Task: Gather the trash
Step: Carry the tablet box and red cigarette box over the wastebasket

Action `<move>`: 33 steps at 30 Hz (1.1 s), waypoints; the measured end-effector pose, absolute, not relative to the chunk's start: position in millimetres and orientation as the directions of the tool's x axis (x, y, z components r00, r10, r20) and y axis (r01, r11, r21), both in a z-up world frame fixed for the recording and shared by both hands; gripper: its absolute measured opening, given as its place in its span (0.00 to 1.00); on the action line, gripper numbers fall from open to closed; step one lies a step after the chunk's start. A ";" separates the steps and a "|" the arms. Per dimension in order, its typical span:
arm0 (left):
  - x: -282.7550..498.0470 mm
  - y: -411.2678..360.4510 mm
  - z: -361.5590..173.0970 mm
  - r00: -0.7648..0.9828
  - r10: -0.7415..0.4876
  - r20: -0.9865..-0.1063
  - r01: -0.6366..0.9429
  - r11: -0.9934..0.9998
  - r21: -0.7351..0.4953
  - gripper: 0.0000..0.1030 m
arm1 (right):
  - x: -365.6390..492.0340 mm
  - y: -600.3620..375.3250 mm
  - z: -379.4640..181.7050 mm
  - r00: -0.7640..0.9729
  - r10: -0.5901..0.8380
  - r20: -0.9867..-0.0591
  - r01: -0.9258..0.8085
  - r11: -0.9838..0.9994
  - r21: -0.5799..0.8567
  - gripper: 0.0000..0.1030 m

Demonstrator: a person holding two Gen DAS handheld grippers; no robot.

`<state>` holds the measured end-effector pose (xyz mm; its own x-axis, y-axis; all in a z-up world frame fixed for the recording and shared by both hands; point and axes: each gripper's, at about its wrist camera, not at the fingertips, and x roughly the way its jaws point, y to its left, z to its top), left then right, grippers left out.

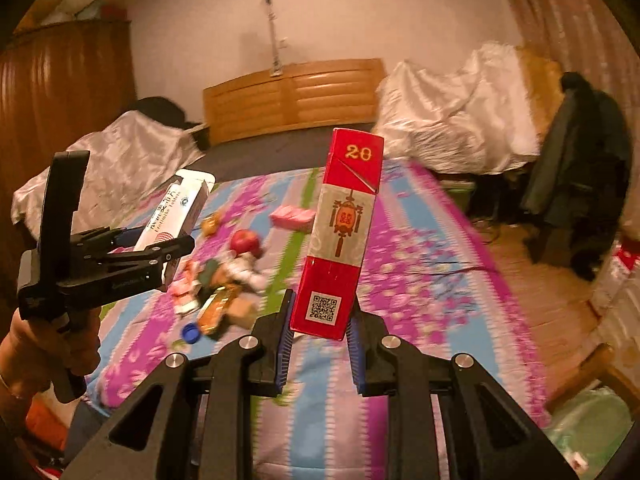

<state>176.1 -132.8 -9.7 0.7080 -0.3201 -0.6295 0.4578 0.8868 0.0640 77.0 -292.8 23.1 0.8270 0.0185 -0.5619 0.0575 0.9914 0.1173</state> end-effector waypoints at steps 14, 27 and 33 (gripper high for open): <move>126.6 -289.9 2.3 0.598 -0.538 -0.594 0.710 0.700 0.080 0.55 | -14.2 -420.7 36.5 0.797 -0.278 -0.537 0.373 0.925 0.075 0.25; 64.3 -400.3 -9.1 0.469 -0.645 -0.603 0.856 0.502 0.129 0.55 | -137.6 -526.0 21.9 0.662 -0.535 -0.525 0.655 0.753 0.059 0.25; 32.4 -446.7 -15.8 0.399 -0.674 -0.621 0.905 0.398 0.150 0.55 | -182.0 -560.6 15.5 0.569 -0.629 -0.531 0.754 0.656 0.032 0.25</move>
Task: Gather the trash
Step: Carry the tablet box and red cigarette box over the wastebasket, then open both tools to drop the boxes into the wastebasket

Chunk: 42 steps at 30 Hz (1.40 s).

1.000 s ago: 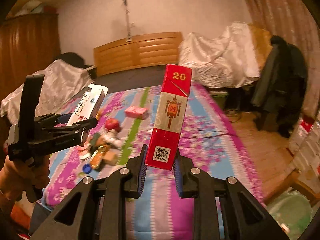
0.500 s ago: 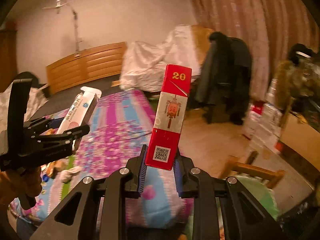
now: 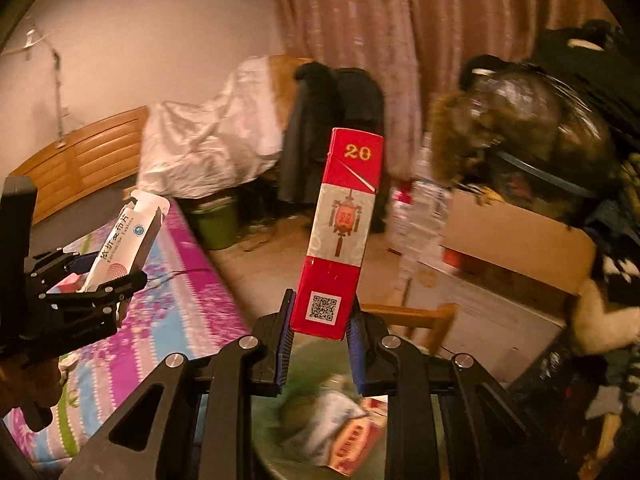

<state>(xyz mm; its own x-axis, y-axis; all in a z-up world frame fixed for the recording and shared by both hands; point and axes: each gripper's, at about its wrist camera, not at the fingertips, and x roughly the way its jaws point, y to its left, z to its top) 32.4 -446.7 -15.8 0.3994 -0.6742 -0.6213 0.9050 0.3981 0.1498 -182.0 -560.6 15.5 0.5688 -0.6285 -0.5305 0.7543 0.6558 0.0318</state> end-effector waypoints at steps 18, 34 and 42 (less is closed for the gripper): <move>-49.0 -536.0 -46.7 0.157 -0.685 -0.711 0.988 0.111 0.111 0.55 | -257.4 -586.9 -28.4 0.382 -0.663 -0.644 0.861 0.509 -0.013 0.25; -61.4 -541.2 -77.4 0.108 -0.636 -0.764 0.994 0.054 0.096 0.56 | -244.5 -588.2 -64.2 0.392 -0.588 -0.708 0.845 0.534 0.024 0.25; -57.2 -540.2 -86.4 0.095 -0.621 -0.778 0.995 0.043 0.087 0.56 | -234.8 -590.4 -65.0 0.410 -0.569 -0.713 0.831 0.555 0.035 0.25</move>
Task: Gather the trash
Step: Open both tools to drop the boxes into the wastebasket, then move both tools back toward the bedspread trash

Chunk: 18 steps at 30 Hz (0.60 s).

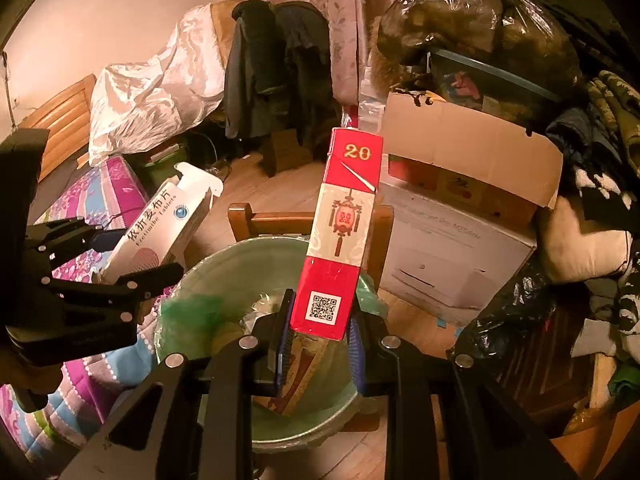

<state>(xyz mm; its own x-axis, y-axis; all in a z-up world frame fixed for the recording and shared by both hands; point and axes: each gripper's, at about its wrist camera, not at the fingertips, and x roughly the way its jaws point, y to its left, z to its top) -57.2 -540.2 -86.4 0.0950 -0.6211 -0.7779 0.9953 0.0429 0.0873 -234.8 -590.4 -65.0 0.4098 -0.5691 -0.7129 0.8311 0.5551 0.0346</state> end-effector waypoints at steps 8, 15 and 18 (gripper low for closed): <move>-56.6 -550.0 -100.6 0.020 -0.569 -0.822 0.999 -0.016 0.035 0.68 | -232.6 -597.8 -80.4 0.431 -0.518 -0.738 0.825 0.557 0.091 0.52; -44.7 -540.1 -101.7 0.034 -0.582 -0.812 0.999 0.041 0.012 0.68 | -237.9 -600.3 -78.9 0.431 -0.537 -0.725 0.839 0.534 0.103 0.52; -38.8 -533.7 -100.6 0.055 -0.586 -0.808 0.997 0.075 0.013 0.68 | -231.1 -596.2 -79.2 0.437 -0.535 -0.723 0.830 0.549 0.095 0.52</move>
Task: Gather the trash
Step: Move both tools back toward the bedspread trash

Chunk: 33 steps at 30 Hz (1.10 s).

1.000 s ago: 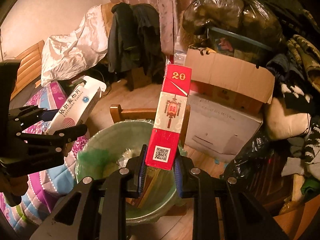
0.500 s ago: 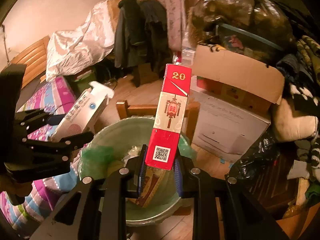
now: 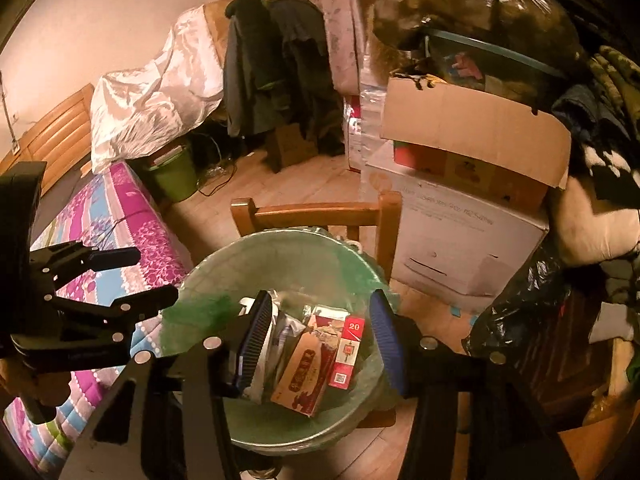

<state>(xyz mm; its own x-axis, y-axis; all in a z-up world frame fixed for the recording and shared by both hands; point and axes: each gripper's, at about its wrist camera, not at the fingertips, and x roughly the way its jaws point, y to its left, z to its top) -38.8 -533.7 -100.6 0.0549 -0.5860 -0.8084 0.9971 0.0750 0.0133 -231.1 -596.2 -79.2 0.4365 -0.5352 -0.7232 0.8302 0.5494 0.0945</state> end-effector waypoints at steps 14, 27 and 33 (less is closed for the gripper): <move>46.8 -422.9 -94.5 0.366 -0.589 -0.720 0.885 0.460 0.073 0.68 | -175.6 -542.7 -64.3 0.580 -0.590 -0.561 0.773 0.616 0.151 0.52; 163.6 -216.0 -103.6 0.581 -0.344 -0.737 0.506 0.862 -0.004 0.68 | -36.5 -420.2 -62.2 0.778 -0.371 -0.507 0.511 0.844 0.165 0.58; 202.2 -110.6 -110.0 0.593 -0.246 -0.767 0.299 0.951 -0.074 0.68 | 49.4 -333.7 -72.0 0.813 -0.147 -0.564 0.269 0.953 0.138 0.58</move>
<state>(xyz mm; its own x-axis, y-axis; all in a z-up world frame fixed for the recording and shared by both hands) 202.2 -110.6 -110.0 0.5930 -0.2461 -0.7667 0.2991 0.9513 -0.0741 49.4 -333.7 -72.0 0.8127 -0.1472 -0.5638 0.2687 0.9532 0.1384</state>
